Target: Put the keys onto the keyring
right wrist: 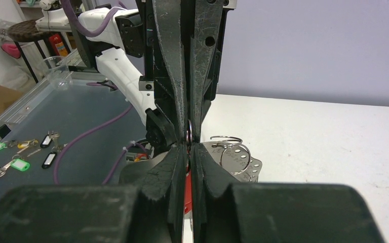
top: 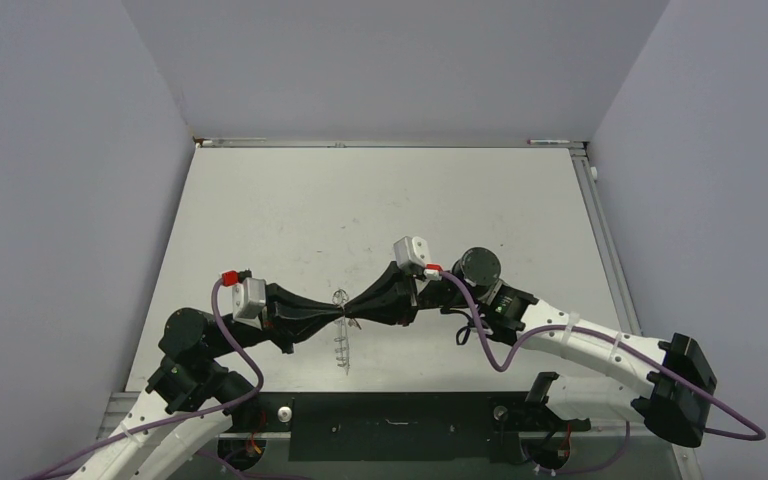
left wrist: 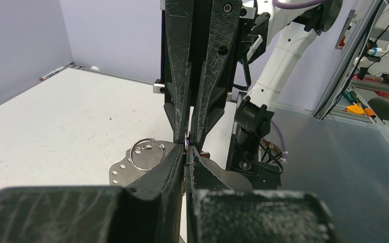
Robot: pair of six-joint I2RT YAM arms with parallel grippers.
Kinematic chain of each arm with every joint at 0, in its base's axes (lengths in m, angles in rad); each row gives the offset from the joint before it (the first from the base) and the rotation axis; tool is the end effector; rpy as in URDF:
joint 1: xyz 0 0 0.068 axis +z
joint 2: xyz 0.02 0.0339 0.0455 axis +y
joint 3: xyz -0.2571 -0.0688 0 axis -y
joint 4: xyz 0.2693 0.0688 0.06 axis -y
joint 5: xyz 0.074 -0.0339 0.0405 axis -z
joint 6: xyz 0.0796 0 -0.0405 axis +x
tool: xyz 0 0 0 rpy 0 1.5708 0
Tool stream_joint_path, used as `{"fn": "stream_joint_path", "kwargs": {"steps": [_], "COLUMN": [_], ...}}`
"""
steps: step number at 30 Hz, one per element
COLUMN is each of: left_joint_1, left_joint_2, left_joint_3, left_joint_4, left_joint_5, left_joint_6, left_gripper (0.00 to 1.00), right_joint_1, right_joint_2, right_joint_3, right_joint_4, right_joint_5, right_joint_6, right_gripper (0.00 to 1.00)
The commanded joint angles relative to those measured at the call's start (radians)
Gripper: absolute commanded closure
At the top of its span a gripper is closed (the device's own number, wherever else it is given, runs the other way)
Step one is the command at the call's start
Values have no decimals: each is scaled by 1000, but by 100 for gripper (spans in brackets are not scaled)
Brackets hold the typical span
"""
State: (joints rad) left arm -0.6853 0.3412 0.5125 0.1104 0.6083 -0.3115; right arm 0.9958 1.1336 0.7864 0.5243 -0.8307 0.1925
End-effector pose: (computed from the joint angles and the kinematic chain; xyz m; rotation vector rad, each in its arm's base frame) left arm 0.1003 -0.1407 0.3433 0.7975 1.2107 -1.2197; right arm 0.1195 0.2925 0.3337 -1.2797 1.0437 1.5110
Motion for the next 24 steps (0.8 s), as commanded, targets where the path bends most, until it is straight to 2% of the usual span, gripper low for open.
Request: {"fn": "stream_joint_path", "kwargs": {"steps": [1,7,12,24], "left_joint_1": [3,4,4,2], "left_joint_2": [5,15,15,-7], "left_joint_3": [8,10,17,63], "left_joint_4": [75,69,50,-165], "left_joint_5": [6,5,1,6], "left_joint_6": [-11,-11,5,162], "left_gripper": [100,99,84,62], "right_joint_1": [10,9,10,8], "right_joint_2": [14,-5,-17,-85], "right_joint_3": [49,43,53,110], "right_joint_4": [32,-8,-80,-401], "right_joint_5": [-32,-23,-4,78], "right_joint_6": [-42,-77,-117,-271], "right_gripper": [95,95,95,95]}}
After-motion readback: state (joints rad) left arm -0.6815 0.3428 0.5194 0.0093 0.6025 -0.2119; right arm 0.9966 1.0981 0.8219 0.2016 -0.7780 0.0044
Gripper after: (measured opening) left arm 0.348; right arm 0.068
